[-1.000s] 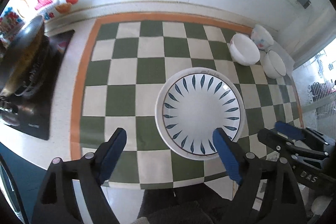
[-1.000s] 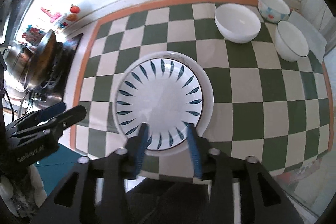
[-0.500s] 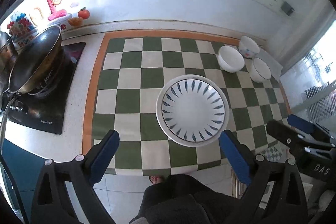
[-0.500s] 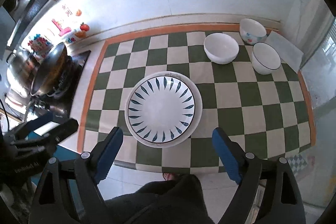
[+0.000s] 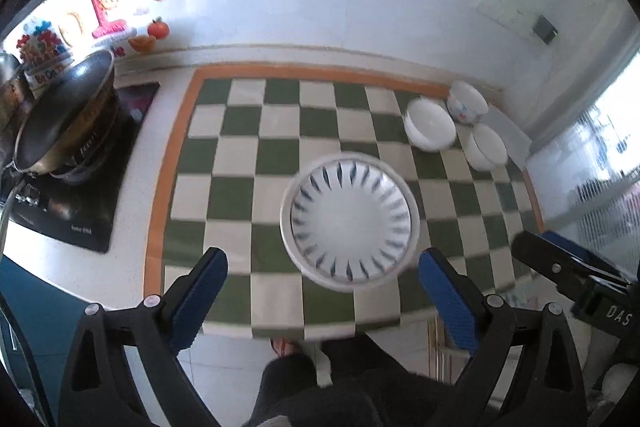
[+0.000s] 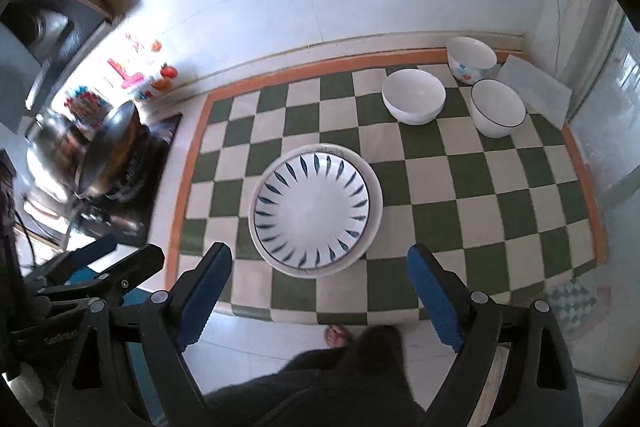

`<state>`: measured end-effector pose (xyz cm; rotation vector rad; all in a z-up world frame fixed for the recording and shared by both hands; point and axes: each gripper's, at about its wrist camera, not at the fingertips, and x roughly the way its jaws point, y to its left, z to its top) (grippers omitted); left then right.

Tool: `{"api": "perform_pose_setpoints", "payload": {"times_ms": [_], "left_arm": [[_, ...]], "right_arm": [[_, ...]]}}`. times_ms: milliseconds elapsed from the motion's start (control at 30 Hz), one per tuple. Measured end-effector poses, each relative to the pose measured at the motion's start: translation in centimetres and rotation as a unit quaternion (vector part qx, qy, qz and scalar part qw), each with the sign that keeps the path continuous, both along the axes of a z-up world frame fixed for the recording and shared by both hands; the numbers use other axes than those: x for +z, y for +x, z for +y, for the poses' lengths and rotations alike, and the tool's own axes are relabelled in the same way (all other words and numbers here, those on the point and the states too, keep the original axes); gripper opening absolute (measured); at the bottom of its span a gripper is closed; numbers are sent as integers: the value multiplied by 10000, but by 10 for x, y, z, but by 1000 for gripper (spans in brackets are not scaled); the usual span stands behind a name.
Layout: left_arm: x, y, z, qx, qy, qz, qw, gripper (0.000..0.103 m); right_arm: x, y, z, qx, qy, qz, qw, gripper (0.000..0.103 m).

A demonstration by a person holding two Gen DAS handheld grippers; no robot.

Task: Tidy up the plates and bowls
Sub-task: 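Move both grippers to a plain white bowl and grip its rim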

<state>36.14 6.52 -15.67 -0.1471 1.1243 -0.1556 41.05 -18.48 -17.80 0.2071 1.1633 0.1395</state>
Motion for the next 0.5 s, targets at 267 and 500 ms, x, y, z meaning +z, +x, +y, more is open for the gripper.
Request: {"api": "perform_pose_setpoints", "payload": {"times_ms": [267, 500], "left_arm": [[-16, 84, -49, 125, 48, -101, 9999, 98], [-77, 196, -120, -227, -481, 894, 9946, 96]], "right_arm": [[-33, 66, -86, -601, 292, 110, 9977, 92], [-86, 177, -161, -747, 884, 628, 9913, 89]]}}
